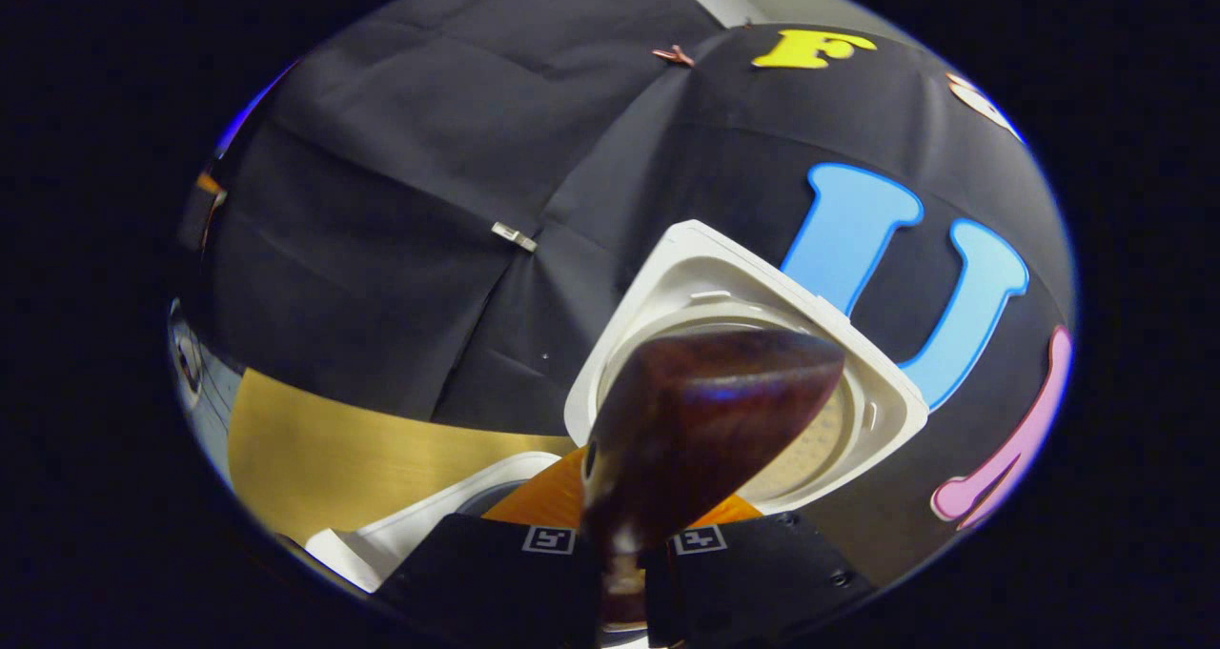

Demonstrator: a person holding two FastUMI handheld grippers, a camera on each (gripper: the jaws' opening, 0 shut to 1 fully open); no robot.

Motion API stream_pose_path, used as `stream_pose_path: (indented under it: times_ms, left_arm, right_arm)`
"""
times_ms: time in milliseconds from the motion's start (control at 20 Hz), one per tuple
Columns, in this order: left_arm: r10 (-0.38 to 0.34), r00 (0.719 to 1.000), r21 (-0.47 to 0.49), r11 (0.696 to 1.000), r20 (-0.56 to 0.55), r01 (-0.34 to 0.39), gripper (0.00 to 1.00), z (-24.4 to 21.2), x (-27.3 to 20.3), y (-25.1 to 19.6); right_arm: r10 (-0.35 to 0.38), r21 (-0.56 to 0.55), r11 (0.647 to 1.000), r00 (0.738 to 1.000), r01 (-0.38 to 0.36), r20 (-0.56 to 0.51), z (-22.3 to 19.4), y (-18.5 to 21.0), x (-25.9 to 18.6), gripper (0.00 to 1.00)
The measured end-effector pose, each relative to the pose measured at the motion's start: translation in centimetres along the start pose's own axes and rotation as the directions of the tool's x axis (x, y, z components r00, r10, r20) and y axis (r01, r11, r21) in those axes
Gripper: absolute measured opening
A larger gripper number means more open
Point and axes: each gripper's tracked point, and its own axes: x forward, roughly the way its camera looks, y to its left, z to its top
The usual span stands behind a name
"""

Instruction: Close the left gripper, press the button to open the rice cooker; take a wooden spoon from the chopstick holder with the right hand, scoop a spoonful of rice and pour it into the rice cooker, then put the wooden spoon back into the chopstick holder.

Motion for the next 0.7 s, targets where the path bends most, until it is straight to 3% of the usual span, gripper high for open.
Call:
stream_pose_path:
  times_ms: [50, 200, 300, 400, 450, 500, 550, 600, 700]
  left_arm:
    - [-0.001, 1.0, -0.001, 1.0, 0.0, 0.001, 0.95, 0.0, 0.0, -0.1]
    - [-0.007, 1.0, 0.002, 1.0, -0.001, 0.007, 0.95, -0.1, 0.3, -0.5]
    - [-0.015, 1.0, 0.005, 1.0, 0.0, 0.015, 0.95, 0.2, 0.5, -1.0]
    - [-0.025, 1.0, 0.011, 1.0, 0.0, 0.025, 0.95, 0.3, 0.8, -1.6]
    - [-0.029, 1.0, 0.012, 1.0, 0.0, 0.029, 0.92, 0.4, 0.9, -1.8]
    - [-0.035, 0.999, 0.013, 0.999, 0.0, 0.035, 0.95, 0.3, 1.0, -2.2]
    - [-0.04, 0.999, 0.013, 0.999, -0.001, 0.04, 0.95, 0.4, 1.1, -2.5]
    - [-0.045, 0.999, 0.015, 0.999, -0.001, 0.045, 0.92, 0.4, 1.2, -2.9]
    - [-0.058, 0.998, 0.022, 0.998, -0.005, 0.058, 0.95, 0.4, 1.4, -3.7]
  right_arm:
    - [-0.004, 0.07, 0.998, 1.0, 0.004, 0.001, 0.2, -0.5, 0.0, 0.12]
    - [-0.022, 0.32, 0.947, 1.0, 0.026, -0.015, -0.4, -2.8, -0.4, 0.12]
    - [-0.032, 0.458, 0.888, 0.999, 0.043, -0.031, -0.9, -4.2, -0.7, 0.12]
    - [-0.051, 0.592, 0.804, 0.998, 0.064, -0.039, -1.2, -5.8, -0.8, 0.12]
    - [-0.067, 0.658, 0.748, 0.997, 0.081, -0.047, -1.7, -6.7, -1.1, 0.12]
    - [-0.078, 0.725, 0.682, 0.996, 0.092, -0.052, -2.0, -7.5, -1.3, 0.12]
    - [-0.084, 0.789, 0.606, 0.995, 0.097, -0.057, -2.4, -8.4, -1.6, 0.22]
    - [-0.09, 0.847, 0.521, 0.994, 0.101, -0.063, -2.8, -9.2, -2.0, 0.22]
    - [-0.113, 0.933, 0.353, 0.993, 0.076, -0.039, -2.5, -10.7, -3.2, 0.22]
